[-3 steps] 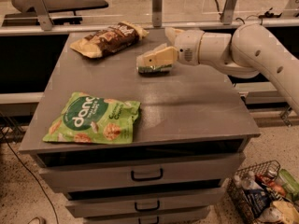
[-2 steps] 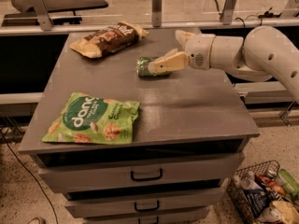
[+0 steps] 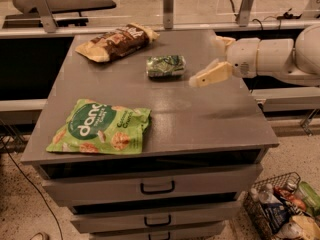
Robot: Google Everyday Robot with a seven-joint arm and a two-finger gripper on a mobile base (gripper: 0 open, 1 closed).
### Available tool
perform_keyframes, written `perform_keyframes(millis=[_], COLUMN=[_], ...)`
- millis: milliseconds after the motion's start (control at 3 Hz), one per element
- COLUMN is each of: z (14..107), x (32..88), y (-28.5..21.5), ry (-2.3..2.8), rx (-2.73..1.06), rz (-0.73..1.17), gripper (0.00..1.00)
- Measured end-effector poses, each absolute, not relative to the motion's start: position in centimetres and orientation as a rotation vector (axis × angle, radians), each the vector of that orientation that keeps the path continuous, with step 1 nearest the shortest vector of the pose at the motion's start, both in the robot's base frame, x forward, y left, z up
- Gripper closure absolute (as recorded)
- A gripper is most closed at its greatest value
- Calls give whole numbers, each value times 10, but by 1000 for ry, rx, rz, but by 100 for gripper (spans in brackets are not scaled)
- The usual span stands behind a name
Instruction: Knock green can over
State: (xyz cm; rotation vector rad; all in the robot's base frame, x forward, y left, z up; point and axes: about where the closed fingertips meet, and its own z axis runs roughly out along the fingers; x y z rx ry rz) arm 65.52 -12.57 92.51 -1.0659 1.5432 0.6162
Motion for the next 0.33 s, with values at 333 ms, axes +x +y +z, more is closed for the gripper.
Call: perform_keyframes(millis=[333], z=[925], x=[653], y=[-126], ry=[1543], rx=[-1078], rz=[621], gripper=[0])
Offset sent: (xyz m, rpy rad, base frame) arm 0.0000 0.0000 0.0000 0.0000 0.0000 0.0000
